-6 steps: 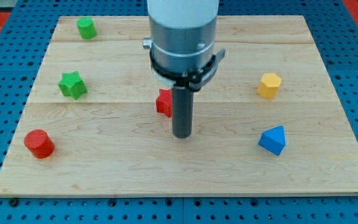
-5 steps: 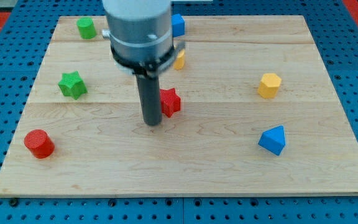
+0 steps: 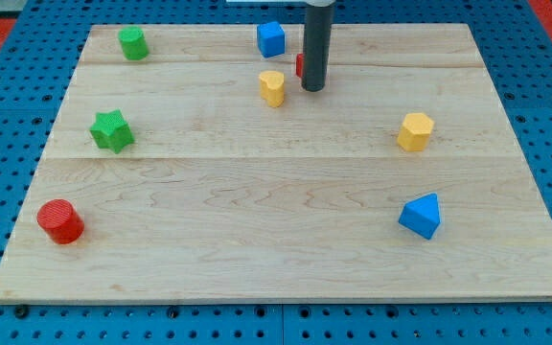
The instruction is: Slide the red star to the top right side of the board
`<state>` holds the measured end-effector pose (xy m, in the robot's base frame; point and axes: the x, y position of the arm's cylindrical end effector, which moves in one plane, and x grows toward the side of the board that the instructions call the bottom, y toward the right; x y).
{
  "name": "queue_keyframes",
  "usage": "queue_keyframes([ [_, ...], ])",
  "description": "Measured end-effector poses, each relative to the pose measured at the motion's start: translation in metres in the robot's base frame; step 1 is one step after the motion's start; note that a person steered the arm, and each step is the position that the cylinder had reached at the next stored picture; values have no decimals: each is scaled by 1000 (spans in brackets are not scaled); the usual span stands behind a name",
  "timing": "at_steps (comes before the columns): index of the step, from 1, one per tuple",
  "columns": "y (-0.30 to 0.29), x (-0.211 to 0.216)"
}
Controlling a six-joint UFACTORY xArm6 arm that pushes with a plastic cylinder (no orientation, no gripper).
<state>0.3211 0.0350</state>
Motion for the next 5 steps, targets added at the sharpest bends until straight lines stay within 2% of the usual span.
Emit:
queue_keyframes([
  [1,-9,-27],
  [2,24,-30],
  [3,27,-27],
  [4,-17,-36],
  [5,-23,-53],
])
